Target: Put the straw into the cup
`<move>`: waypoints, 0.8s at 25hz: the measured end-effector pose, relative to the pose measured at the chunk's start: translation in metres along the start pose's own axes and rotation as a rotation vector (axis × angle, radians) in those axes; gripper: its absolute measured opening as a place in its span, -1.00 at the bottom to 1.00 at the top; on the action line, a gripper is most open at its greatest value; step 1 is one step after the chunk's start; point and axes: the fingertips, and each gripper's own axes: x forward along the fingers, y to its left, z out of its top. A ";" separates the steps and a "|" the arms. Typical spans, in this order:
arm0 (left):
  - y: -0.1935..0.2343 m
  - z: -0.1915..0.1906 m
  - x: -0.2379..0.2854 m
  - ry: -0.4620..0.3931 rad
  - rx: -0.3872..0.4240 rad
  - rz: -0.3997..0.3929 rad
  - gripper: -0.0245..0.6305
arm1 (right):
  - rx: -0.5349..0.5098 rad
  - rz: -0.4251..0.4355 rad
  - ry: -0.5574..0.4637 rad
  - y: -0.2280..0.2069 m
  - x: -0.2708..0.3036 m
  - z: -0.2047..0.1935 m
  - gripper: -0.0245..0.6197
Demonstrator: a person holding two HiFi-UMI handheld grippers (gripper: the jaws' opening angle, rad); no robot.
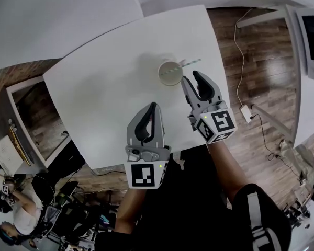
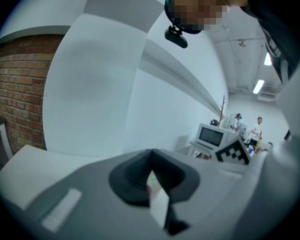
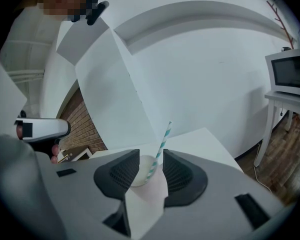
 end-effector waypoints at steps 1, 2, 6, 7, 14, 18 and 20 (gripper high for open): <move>-0.001 0.001 -0.003 -0.004 0.001 -0.002 -0.91 | 0.004 -0.002 -0.007 0.001 -0.004 0.002 -0.54; -0.003 0.003 -0.006 -0.009 0.002 -0.004 -0.91 | 0.008 -0.001 -0.013 0.003 -0.008 0.003 -0.54; -0.009 0.012 -0.021 -0.034 0.001 -0.012 -0.91 | 0.014 0.021 -0.036 0.017 -0.029 0.012 -0.60; -0.010 0.015 -0.028 -0.042 0.001 -0.013 -0.91 | 0.010 0.020 -0.044 0.022 -0.036 0.014 -0.67; -0.021 0.030 -0.080 -0.134 0.055 -0.049 -0.91 | -0.008 0.026 -0.120 0.062 -0.086 0.032 -0.83; -0.029 0.040 -0.110 -0.173 0.049 -0.058 -0.91 | -0.006 0.027 -0.177 0.086 -0.117 0.047 -0.86; -0.032 0.045 -0.125 -0.192 0.058 -0.068 -0.91 | -0.010 0.017 -0.216 0.098 -0.134 0.056 -0.88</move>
